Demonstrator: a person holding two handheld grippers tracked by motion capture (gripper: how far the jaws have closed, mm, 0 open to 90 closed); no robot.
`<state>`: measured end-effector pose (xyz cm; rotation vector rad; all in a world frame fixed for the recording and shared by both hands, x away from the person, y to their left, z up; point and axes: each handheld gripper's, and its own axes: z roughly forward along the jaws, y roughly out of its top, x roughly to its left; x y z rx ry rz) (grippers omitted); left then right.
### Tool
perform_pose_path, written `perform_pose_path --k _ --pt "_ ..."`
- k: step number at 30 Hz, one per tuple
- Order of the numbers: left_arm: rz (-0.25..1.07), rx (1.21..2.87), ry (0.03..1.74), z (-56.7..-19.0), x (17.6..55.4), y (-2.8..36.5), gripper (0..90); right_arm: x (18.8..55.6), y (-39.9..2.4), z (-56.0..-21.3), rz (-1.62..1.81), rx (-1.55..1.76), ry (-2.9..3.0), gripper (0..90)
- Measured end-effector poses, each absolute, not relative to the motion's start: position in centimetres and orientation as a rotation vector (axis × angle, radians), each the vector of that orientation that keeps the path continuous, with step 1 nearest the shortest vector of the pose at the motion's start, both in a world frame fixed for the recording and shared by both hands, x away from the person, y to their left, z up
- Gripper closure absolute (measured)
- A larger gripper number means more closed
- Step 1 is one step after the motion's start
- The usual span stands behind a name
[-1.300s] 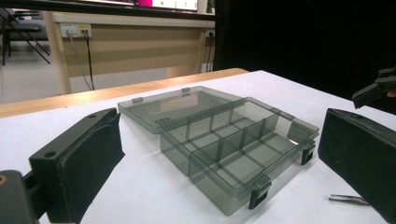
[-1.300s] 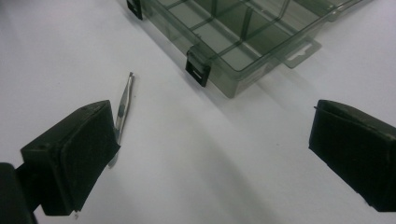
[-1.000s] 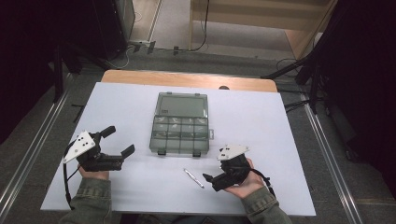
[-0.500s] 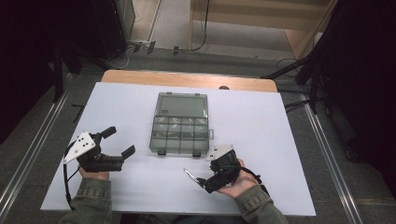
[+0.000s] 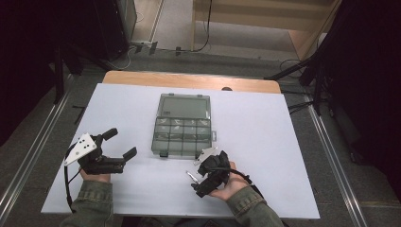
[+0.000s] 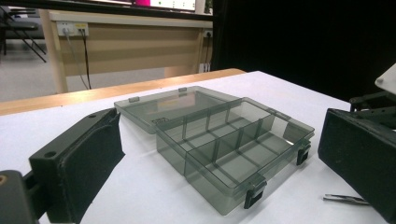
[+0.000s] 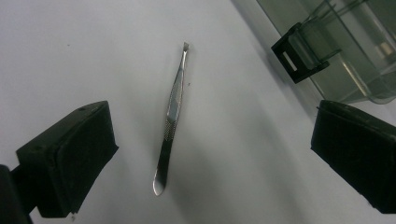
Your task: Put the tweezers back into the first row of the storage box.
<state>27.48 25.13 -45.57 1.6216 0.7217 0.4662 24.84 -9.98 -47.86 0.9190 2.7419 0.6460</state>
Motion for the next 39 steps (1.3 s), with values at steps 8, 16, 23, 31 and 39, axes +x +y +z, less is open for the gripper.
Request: perform_pose_path --k 8,16,23,31,39 --pt "0.465 1.620 0.722 -45.6 27.6 25.1 0.0 25.3 -8.6 -48.1 0.526 0.991 2.795 11.5" --pt "0.463 1.614 0.727 -45.6 27.6 25.2 0.0 25.2 -7.5 -48.3 0.462 0.966 2.820 32.9" --pt "0.460 1.613 0.727 -45.6 27.6 25.1 0.0 24.9 -6.7 -48.1 0.450 0.937 2.851 62.1" --pt "0.459 1.611 0.727 -45.6 27.6 25.2 0.0 24.6 -5.8 -47.8 0.386 0.993 2.870 85.0" --pt "0.458 1.609 0.729 -45.6 27.6 25.2 0.0 24.8 -5.9 -47.8 0.398 1.009 2.879 85.9"
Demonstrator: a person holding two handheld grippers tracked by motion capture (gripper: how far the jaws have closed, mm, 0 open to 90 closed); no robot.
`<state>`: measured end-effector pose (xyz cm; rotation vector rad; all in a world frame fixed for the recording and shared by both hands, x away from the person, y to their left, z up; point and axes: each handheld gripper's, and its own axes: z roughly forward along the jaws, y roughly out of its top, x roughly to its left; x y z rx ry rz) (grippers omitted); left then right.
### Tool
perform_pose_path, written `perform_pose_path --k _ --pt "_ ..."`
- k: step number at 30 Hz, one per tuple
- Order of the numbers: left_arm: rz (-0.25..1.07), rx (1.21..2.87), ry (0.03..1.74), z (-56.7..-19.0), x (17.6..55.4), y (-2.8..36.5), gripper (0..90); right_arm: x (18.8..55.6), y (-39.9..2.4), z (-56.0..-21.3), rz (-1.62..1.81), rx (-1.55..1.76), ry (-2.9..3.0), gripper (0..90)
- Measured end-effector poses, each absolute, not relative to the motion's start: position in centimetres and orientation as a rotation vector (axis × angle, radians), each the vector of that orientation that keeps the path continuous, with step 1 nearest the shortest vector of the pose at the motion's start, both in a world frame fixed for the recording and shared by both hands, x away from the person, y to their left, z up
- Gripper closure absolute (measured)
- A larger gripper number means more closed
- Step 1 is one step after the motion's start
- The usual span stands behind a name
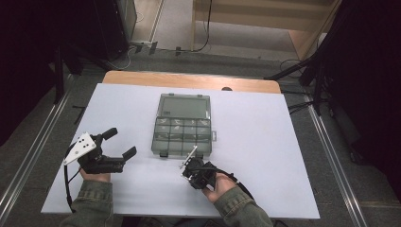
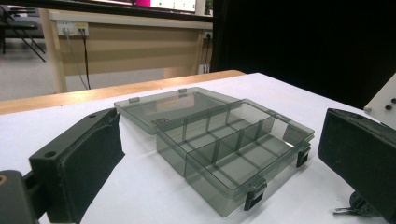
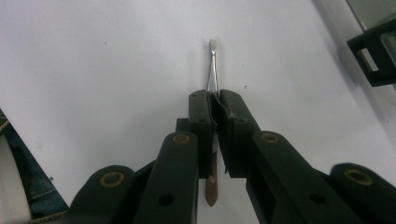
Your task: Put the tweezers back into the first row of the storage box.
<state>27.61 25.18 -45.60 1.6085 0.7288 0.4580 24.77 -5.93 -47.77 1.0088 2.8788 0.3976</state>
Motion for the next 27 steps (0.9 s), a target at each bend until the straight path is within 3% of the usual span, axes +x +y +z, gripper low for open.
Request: perform_pose_path --k 27 --pt "0.451 1.612 0.726 -45.7 27.6 25.1 0.0 25.5 -7.4 -46.3 0.483 1.031 2.810 86.8"
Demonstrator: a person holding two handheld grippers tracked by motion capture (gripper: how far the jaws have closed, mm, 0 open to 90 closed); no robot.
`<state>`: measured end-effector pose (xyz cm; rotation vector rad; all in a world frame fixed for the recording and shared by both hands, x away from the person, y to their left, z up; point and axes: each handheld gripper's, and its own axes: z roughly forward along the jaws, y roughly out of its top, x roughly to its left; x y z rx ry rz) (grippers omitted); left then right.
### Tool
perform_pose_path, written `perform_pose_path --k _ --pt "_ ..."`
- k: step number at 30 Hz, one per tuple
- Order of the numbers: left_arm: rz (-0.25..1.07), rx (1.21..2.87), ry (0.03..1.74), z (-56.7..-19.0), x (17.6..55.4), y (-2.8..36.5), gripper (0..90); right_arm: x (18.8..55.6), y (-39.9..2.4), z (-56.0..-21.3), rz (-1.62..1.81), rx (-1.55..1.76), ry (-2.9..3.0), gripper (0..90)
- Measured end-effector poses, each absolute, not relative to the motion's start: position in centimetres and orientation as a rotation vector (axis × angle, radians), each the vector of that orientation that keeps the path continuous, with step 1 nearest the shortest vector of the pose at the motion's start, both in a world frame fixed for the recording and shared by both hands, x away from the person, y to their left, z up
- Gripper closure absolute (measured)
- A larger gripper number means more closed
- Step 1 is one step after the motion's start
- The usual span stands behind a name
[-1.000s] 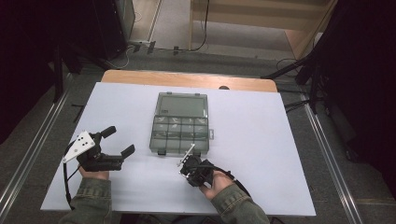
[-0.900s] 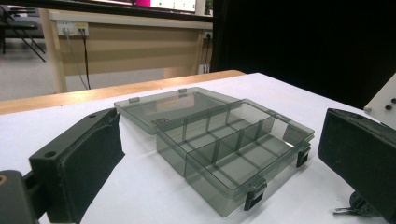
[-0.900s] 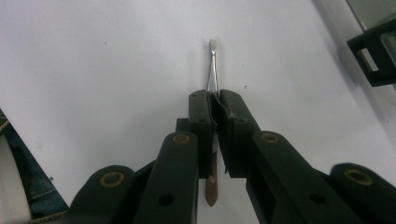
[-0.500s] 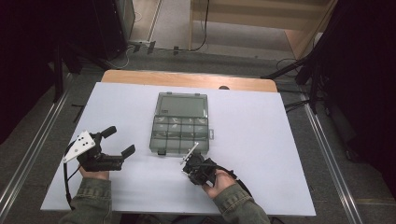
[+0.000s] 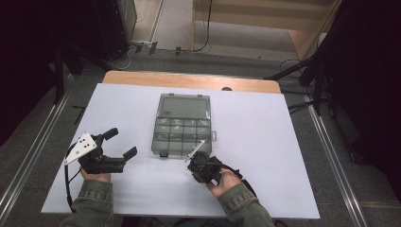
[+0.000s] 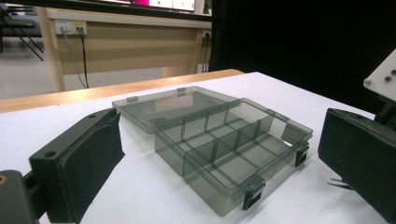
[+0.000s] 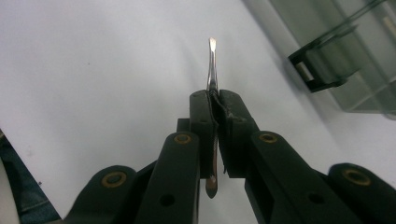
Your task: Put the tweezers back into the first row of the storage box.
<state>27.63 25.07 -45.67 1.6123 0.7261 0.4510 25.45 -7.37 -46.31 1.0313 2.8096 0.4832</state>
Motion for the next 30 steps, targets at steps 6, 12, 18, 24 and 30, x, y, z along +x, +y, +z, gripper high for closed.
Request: perform_pose_path --k 6,12,18,24,30 --pt "0.449 1.614 0.726 -45.7 27.6 25.0 0.0 26.1 -7.6 -45.2 0.498 1.014 2.780 86.8" --pt "0.446 1.614 0.728 -45.7 27.6 25.0 0.0 27.1 -7.6 -43.9 0.516 0.999 2.755 86.8" --pt "0.445 1.612 0.727 -45.7 27.6 25.0 0.0 27.9 -7.4 -43.3 0.491 0.950 2.750 86.8" --pt "0.445 1.610 0.726 -45.7 27.6 25.0 0.0 28.7 -7.2 -42.5 0.475 0.936 2.749 86.7" --pt "0.442 1.610 0.725 -45.7 27.6 25.0 0.0 29.7 -7.3 -41.6 0.480 0.924 2.740 86.7"
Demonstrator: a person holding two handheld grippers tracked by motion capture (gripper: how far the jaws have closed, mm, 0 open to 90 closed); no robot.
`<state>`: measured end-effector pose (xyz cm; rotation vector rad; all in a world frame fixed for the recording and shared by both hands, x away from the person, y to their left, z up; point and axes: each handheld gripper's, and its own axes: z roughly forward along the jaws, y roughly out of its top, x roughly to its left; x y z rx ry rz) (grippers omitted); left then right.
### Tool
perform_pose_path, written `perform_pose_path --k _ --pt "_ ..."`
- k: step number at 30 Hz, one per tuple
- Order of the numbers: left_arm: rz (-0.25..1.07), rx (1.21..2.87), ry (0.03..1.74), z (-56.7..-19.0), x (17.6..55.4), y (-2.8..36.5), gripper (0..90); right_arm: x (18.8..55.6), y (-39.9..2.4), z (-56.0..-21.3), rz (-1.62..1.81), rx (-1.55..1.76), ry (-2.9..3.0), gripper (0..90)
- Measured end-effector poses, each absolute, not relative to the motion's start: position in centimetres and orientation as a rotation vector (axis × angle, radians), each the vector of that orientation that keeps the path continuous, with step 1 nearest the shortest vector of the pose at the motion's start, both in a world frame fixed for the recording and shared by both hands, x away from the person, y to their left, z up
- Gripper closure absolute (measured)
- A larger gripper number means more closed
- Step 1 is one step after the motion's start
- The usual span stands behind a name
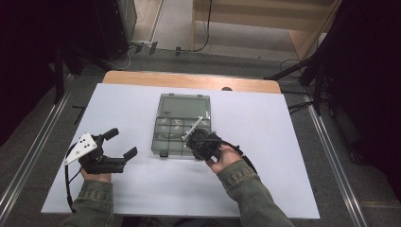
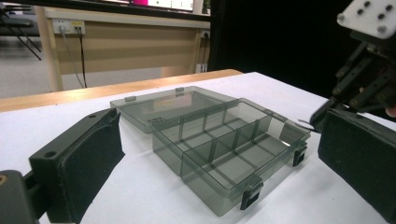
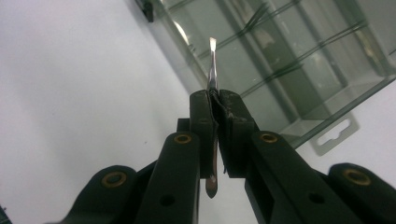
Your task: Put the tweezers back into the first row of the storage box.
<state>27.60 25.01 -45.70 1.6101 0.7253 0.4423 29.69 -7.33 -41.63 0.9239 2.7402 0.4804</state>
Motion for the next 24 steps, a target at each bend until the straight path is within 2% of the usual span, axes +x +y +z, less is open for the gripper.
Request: perform_pose_path --k 24 --pt "0.443 1.614 0.732 -45.8 27.5 25.2 0.0 34.9 -7.2 -40.4 0.532 0.939 2.655 86.7"
